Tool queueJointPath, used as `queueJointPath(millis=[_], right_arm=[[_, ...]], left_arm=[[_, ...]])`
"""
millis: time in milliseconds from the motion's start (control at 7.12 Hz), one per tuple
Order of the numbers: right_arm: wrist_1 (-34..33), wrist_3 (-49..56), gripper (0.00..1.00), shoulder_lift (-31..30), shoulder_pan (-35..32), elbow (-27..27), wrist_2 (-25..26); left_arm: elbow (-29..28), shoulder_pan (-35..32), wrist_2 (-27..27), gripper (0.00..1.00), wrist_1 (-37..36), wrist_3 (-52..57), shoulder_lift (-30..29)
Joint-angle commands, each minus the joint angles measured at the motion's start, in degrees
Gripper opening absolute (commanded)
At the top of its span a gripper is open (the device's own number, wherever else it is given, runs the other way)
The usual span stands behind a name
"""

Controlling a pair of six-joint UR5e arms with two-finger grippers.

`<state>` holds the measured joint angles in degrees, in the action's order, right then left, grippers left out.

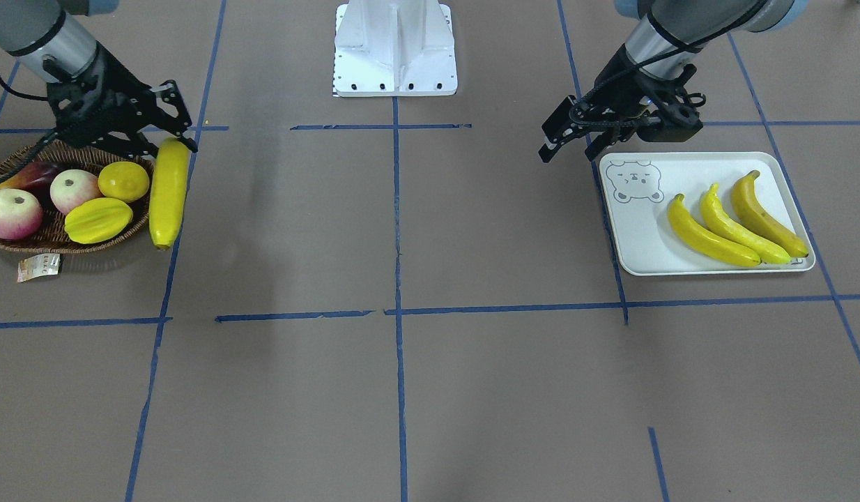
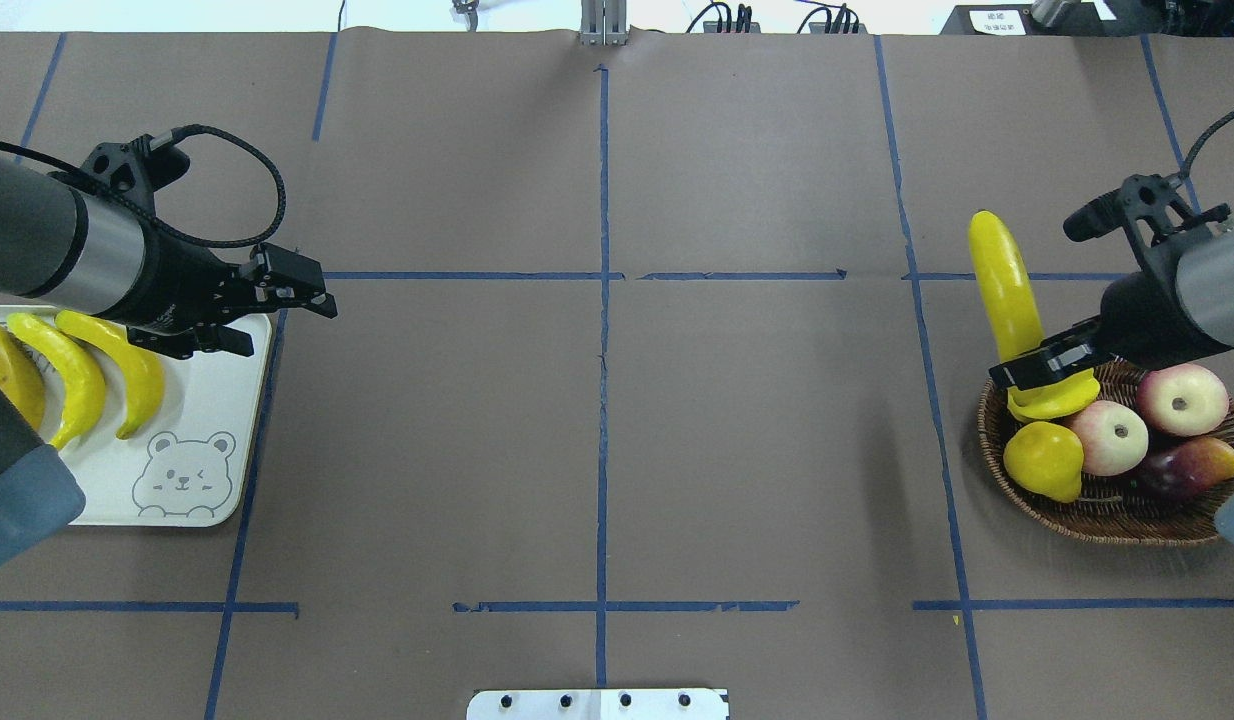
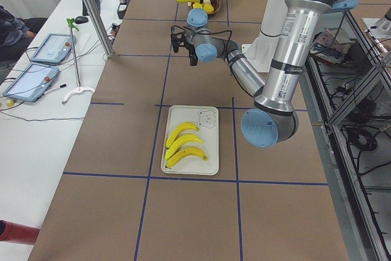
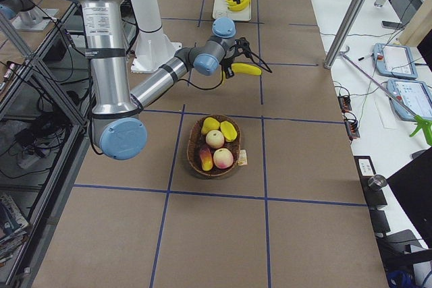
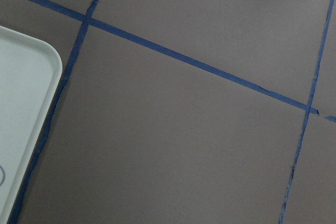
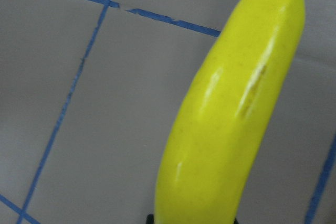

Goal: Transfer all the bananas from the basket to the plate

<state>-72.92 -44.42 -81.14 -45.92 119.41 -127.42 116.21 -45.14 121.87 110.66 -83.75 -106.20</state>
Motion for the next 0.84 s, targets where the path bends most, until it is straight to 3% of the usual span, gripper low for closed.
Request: queueJointPath(millis=[0,421,702], right_arm=[[0.1,-13.3,0.01,9.8,7.6,-2.7,5.0],[0.3,-22.4,0.01,16.7,16.0,-3.8,15.9],[10.0,-27.9,0.01,17.4,19.5,-6.7,19.7]], left_arm=[[-2.5,1.0,-0.1,0.99,2.4,-0.1,-4.3],[-4.3,1.2,-0.1,1.0,2.5,-0.3,-8.8],[-8.8,1.5,-0.1,0.99,5.9,-5.8,-13.0]])
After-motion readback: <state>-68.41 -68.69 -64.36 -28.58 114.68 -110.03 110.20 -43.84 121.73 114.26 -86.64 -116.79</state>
